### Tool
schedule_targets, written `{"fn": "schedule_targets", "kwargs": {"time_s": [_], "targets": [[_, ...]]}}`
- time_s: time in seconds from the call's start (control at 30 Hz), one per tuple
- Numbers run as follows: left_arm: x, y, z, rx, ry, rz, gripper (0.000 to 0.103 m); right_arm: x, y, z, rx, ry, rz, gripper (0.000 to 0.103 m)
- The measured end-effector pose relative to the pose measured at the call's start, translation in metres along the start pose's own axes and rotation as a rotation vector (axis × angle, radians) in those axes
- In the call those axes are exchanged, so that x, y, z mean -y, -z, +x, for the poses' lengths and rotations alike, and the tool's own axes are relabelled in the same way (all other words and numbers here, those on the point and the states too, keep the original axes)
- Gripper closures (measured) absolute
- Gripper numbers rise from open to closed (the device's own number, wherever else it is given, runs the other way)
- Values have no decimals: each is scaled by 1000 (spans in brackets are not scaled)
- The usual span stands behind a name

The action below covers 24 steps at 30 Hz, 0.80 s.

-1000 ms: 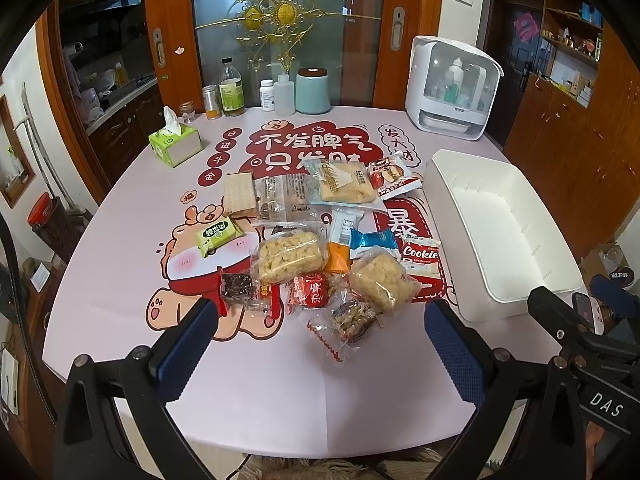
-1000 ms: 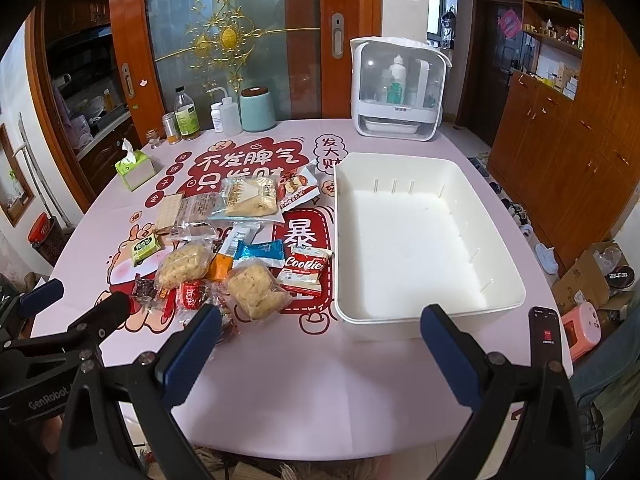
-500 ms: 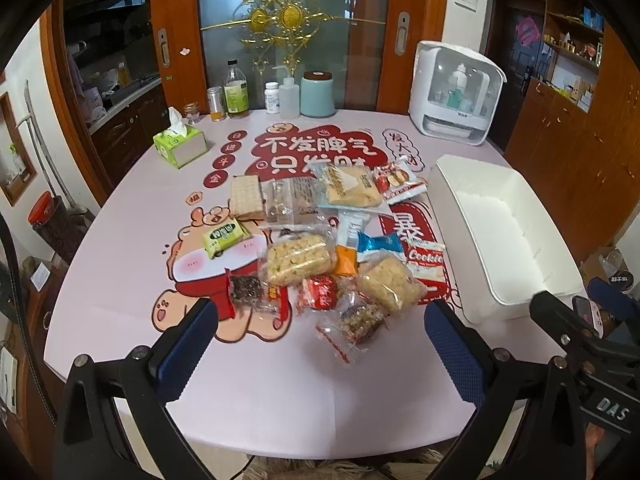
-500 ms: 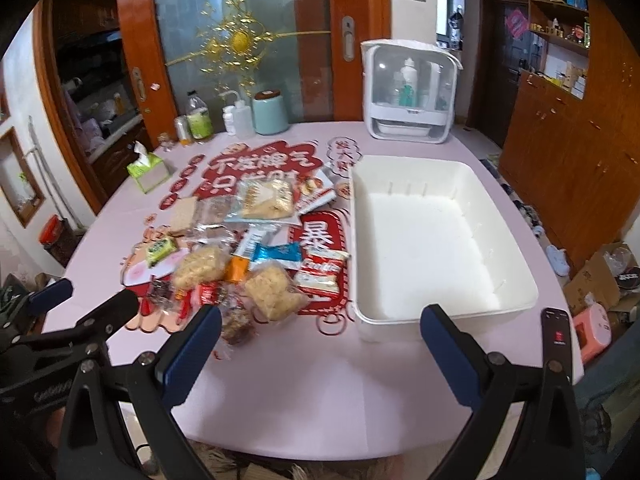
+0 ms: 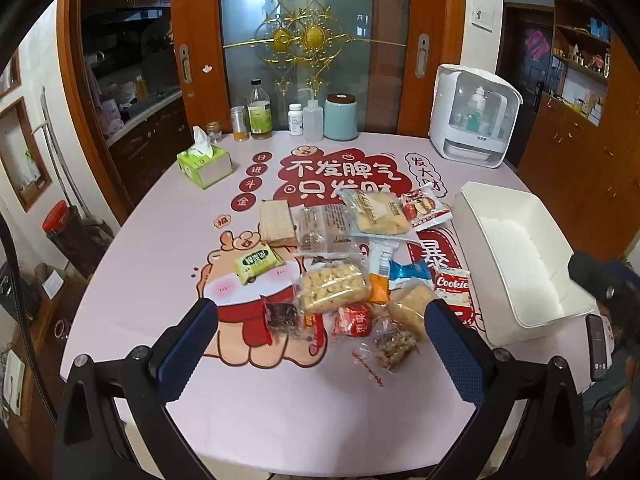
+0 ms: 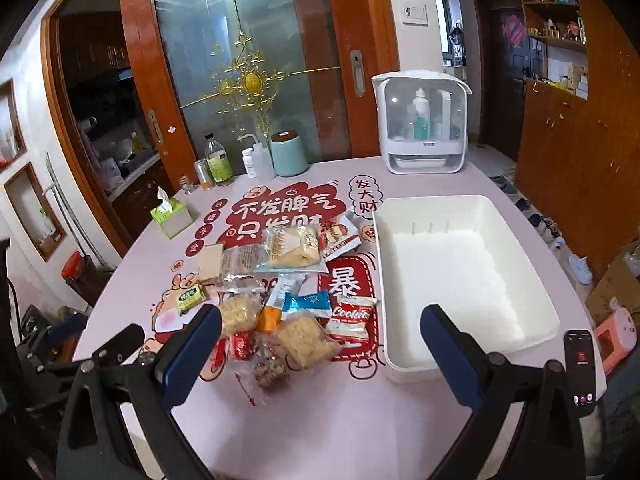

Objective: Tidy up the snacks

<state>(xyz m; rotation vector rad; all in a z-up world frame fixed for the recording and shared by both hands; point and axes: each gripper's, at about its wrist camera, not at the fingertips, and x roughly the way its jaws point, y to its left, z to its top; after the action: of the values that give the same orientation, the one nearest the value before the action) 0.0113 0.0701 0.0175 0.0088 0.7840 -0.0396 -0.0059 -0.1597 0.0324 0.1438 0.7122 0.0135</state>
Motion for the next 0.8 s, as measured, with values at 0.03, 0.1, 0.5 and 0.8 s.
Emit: {"fn": "schedule_targets", "kwargs": {"time_s": [0.03, 0.1, 0.5, 0.8], "targets": [[-2, -1, 0, 3, -8, -1, 1, 0, -2, 3, -7, 5, -3, 4], [-5, -1, -1, 17, -17, 3, 1, 0, -5, 8, -14, 3, -12, 11], [-45, 17, 41, -15, -46, 36, 1, -30, 26, 69, -141, -57, -126, 12], [-55, 51, 109, -189, 21, 68, 1, -45, 75, 135, -304, -178, -180, 15]]}}
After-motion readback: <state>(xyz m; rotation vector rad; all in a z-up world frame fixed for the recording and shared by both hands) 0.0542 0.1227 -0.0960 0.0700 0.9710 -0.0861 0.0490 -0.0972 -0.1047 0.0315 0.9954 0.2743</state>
